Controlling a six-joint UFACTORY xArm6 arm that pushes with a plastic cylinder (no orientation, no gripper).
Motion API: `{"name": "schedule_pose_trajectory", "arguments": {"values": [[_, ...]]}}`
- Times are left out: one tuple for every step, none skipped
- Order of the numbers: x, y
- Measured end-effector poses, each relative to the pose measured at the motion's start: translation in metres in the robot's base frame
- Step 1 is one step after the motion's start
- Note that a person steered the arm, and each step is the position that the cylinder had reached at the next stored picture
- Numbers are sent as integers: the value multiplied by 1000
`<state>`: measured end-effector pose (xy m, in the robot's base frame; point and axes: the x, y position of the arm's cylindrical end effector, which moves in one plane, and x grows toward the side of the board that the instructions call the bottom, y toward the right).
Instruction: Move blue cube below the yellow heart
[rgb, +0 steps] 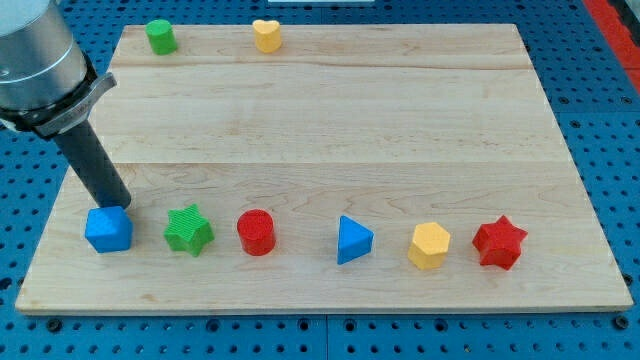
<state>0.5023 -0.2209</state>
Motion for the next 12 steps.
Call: {"name": "schedule_pose_trajectory", "arguments": {"values": [[0, 0], [-9, -37], [-8, -82], [-1, -83], [24, -76], [32, -67], [32, -63], [66, -60], [111, -43], [105, 8], [100, 10], [80, -12]]}}
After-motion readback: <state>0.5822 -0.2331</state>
